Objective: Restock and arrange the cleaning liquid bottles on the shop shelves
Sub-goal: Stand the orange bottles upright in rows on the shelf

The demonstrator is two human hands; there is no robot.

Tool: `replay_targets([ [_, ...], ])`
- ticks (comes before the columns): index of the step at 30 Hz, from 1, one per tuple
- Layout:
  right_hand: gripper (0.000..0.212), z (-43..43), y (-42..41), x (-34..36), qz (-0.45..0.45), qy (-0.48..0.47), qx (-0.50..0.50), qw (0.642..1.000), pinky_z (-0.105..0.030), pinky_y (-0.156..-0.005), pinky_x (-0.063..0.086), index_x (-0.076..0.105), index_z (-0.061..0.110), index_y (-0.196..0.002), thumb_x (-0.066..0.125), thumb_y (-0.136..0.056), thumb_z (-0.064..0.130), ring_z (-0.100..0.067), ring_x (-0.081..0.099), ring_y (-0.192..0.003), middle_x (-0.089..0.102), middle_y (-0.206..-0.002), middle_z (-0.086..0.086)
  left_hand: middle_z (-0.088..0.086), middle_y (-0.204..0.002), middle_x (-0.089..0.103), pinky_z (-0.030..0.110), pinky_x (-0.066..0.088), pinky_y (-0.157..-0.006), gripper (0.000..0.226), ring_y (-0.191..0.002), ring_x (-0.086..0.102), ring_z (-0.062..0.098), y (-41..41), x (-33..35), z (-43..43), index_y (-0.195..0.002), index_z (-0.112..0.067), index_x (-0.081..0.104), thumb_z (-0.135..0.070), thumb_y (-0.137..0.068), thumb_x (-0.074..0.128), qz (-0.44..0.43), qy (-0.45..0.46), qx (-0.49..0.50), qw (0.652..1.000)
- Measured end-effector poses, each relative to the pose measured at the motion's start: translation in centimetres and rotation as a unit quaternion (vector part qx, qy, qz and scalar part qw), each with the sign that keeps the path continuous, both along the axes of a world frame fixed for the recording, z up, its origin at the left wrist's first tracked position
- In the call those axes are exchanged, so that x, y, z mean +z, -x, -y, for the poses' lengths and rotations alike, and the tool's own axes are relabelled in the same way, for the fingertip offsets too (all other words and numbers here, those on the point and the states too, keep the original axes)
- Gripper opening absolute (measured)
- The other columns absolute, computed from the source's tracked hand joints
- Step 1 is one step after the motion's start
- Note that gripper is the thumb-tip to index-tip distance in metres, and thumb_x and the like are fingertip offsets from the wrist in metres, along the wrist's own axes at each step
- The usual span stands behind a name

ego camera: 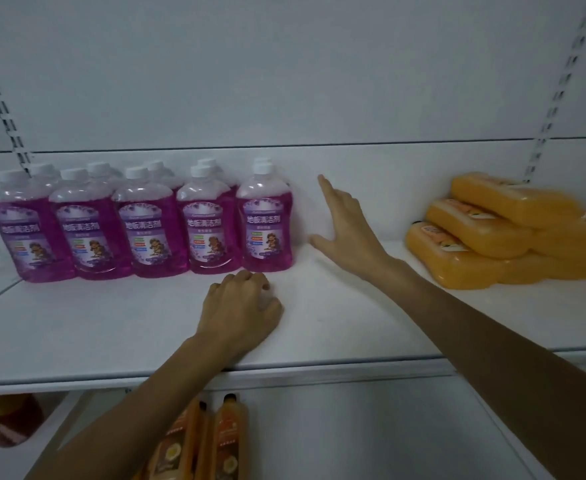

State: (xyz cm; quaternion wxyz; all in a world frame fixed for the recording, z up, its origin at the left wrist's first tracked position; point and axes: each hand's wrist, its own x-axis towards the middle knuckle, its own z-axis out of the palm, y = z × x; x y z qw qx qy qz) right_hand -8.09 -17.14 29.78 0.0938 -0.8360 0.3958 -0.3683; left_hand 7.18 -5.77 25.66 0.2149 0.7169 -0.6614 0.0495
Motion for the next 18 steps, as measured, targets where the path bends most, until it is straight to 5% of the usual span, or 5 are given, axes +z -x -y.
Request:
replay_targets([
  [6,0.062,0.3,9.9,3.0,0.035,0.033,-0.07,0.996,-0.036,-0.106,0.037,0.033,0.015,-0.143,0.062,-0.089,0.022,-0.019,0.036,-0.13,0.04,-0.142,-0.006,0.003,-0.128,0.057,0.032,0.039,-0.097,0.039,-0.117,0.051,0.022,8.8,2.8,3.1,-0.122,-0.017,0.056,-0.039,-0.09,0.052,-0.056,0.06,-0.119,0.99],
  [10,0.047,1.1,17.2,5.1,0.024,0.082,-0.114,0.99,-0.026,-0.099,0.035,0.046,0.016,-0.134,0.06,-0.09,0.023,-0.017,0.041,-0.125,0.047,-0.135,-0.003,0.003,-0.136,0.05,0.034,0.037,-0.1,0.049,-0.123,0.047,0.02,14.7,3.3,5.8,-0.132,-0.021,0.048,-0.046,-0.091,0.049,-0.099,0.034,-0.154,0.982],
  [18,0.038,8.5,32.3,6.4,0.065,0.028,-0.216,0.974,-0.032,-0.095,0.039,0.055,0.011,-0.123,0.053,-0.094,0.036,-0.022,0.049,-0.118,0.053,-0.128,-0.009,0.005,-0.149,0.035,0.044,0.034,-0.107,0.07,-0.132,0.039,0.027,22.4,3.8,12.0,-0.145,-0.022,0.029,-0.059,-0.087,0.04,-0.432,-0.057,-0.095,0.895],
])
